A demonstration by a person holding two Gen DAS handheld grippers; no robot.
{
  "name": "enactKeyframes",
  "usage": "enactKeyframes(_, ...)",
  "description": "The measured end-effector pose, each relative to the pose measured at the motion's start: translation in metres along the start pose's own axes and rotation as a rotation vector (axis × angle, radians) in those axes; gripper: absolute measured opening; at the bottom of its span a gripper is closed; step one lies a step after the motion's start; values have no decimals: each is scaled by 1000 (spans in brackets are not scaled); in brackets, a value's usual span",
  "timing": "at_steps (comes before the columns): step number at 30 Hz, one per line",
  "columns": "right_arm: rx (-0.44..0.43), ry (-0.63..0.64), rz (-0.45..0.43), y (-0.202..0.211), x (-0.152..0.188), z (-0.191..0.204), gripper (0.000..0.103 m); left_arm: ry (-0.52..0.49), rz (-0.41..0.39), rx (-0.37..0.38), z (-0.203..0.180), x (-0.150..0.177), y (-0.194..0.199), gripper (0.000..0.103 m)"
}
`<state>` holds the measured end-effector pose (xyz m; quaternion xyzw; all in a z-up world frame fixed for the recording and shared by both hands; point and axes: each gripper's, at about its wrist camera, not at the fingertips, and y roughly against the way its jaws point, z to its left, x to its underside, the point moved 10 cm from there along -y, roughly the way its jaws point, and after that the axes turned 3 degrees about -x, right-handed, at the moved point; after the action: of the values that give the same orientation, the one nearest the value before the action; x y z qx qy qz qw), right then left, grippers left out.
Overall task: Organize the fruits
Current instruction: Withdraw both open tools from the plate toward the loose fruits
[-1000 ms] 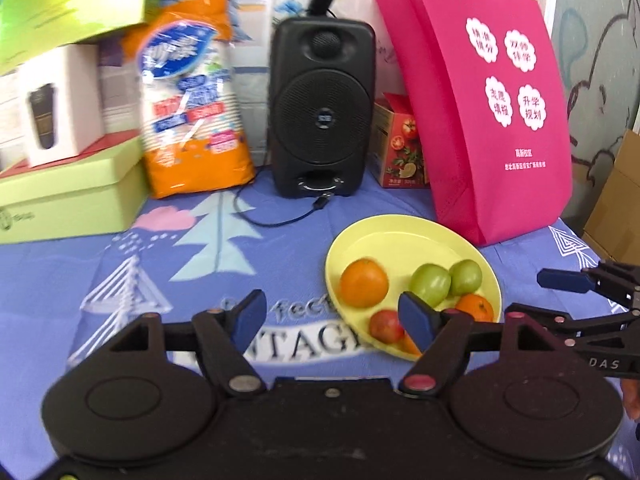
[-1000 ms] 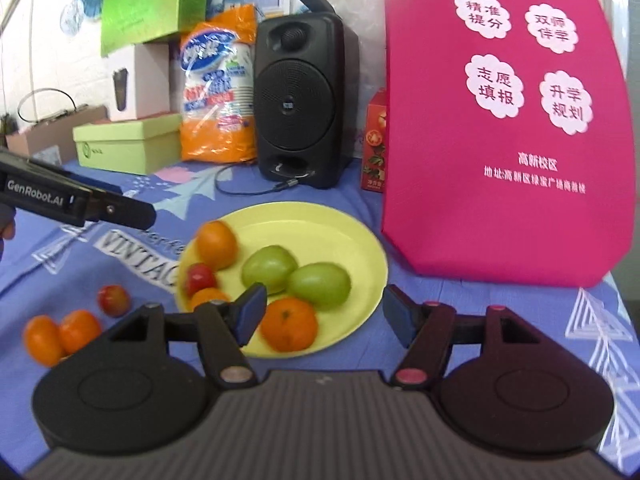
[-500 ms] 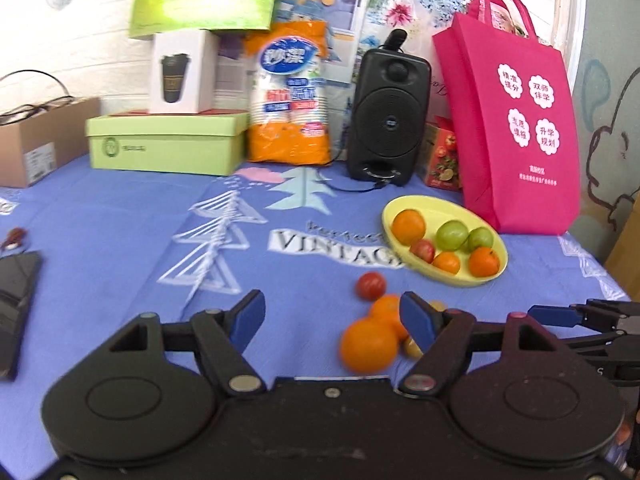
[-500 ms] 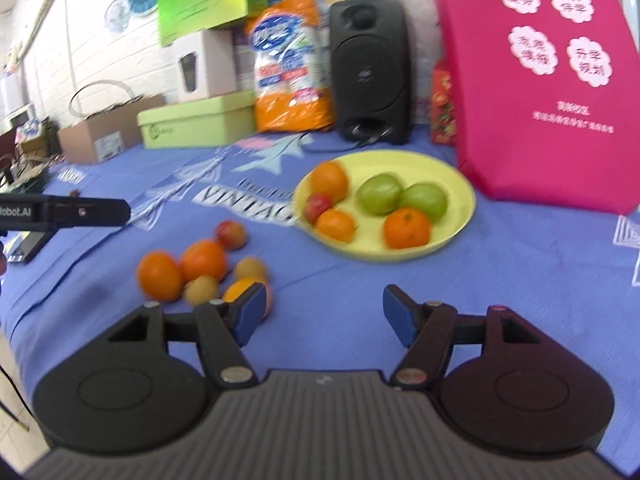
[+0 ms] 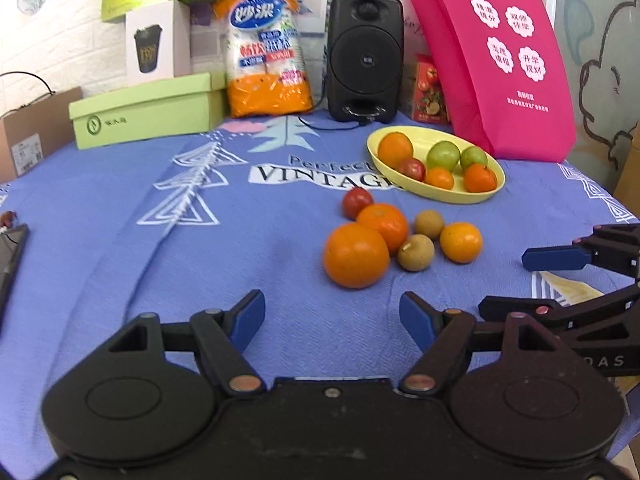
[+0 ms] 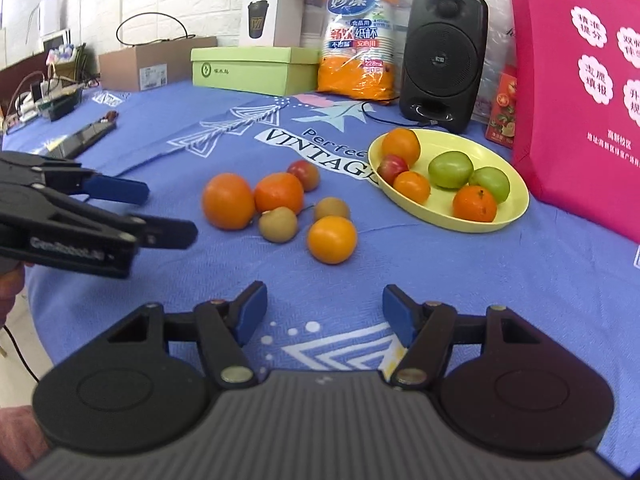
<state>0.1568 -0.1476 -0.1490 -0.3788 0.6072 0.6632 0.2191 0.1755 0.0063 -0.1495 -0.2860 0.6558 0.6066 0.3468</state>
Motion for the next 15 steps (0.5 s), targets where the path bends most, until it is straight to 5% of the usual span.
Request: enactKeyframes(15, 6, 25, 7, -18, -10, -8, 63, -24, 1, -7, -1, -20, -46, 73)
